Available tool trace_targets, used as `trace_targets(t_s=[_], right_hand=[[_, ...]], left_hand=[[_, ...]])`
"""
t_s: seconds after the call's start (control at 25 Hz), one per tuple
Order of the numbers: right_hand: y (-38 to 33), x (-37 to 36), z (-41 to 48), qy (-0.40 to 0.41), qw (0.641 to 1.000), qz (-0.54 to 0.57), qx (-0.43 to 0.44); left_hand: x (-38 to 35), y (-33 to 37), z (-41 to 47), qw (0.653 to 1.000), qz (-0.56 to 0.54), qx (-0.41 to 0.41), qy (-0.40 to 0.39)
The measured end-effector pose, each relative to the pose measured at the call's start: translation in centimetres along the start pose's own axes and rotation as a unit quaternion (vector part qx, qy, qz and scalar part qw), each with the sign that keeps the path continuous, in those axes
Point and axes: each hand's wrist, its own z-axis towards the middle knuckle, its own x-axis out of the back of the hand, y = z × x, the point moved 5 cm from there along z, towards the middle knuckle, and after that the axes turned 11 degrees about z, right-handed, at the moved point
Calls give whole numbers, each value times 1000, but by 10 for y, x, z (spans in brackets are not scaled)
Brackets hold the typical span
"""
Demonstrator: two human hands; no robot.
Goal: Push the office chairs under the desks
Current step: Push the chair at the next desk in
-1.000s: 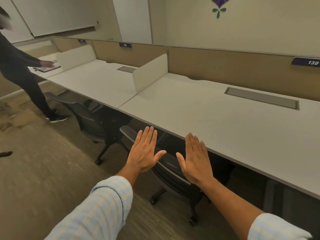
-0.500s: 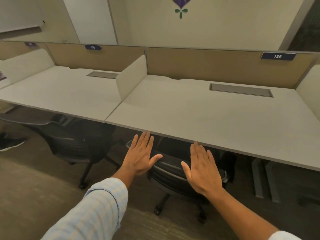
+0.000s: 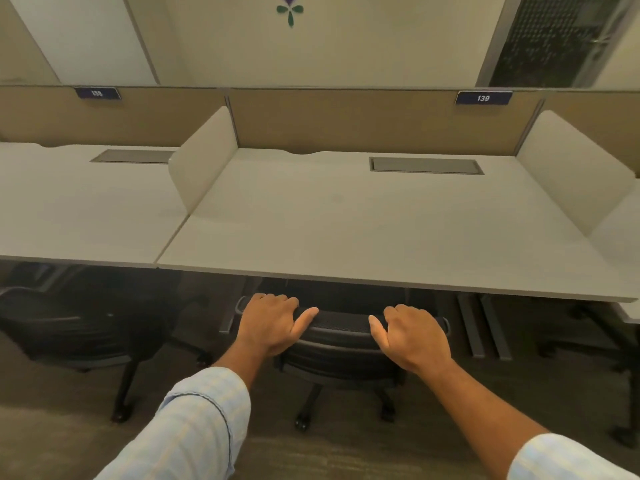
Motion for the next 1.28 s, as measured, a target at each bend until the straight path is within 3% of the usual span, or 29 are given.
trace_targets(t_s=[0.56, 1.28], right_hand=[[57, 1, 70, -76, 997, -17, -7], [70, -9, 95, -72, 997, -9, 18]], left_hand=[[2, 23, 73, 999, 15, 25, -16], [-8, 18, 106, 999, -10, 36, -26]])
